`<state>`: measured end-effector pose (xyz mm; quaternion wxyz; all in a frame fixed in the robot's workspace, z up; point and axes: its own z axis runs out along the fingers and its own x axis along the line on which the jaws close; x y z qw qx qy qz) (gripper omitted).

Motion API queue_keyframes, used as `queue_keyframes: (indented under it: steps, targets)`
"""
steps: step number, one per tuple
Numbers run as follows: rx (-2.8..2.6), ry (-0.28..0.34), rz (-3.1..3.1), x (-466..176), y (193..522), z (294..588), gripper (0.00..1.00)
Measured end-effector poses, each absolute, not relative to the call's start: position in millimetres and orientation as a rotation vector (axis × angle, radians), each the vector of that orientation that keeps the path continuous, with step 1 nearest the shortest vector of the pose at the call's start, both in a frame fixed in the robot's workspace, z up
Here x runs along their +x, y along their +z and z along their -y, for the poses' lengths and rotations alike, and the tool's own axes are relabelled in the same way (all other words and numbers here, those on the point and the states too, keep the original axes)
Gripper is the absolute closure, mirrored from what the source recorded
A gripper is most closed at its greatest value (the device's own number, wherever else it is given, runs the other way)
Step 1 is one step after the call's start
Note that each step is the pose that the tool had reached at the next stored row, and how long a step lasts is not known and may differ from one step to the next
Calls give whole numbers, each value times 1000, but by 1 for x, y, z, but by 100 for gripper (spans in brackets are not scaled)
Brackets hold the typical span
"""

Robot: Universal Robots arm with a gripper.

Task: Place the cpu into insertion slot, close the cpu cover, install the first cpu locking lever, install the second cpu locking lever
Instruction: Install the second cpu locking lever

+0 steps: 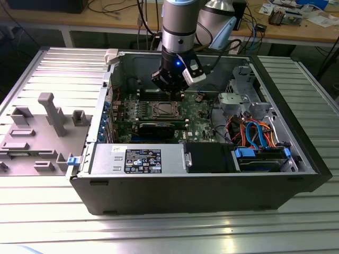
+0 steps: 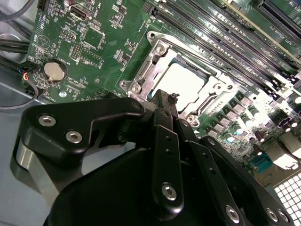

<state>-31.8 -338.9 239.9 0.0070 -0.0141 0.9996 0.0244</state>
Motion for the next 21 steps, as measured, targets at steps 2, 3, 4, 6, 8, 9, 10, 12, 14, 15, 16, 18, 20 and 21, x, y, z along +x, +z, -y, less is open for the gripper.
queue_keyframes:
  steps: [2, 3, 4, 6, 8, 9, 10, 12, 14, 15, 16, 18, 20, 21]
  targets:
    - [-44, 76, -3126, -32, 240, 339, 89]
    - [-44, 76, -3126, -32, 240, 340, 89]
    - [-44, 76, -3126, -32, 240, 340, 89]
    - [-44, 76, -3126, -32, 240, 340, 89]
    - [-44, 76, -3126, -32, 240, 341, 89]
    - [-44, 76, -3126, -32, 240, 341, 89]
    - [-44, 76, -3126, -32, 240, 341, 89]
    - [-44, 76, -3126, -32, 240, 341, 89]
    - [-44, 76, -3126, -32, 240, 341, 89]
    - [-44, 76, -3126, -32, 240, 341, 89]
    - [-44, 76, -3126, -32, 240, 341, 89]
    - [-44, 76, -3126, -32, 240, 341, 89]
    - [-44, 75, -3126, -32, 239, 348, 89]
    - [-44, 75, -3126, -32, 239, 349, 89]
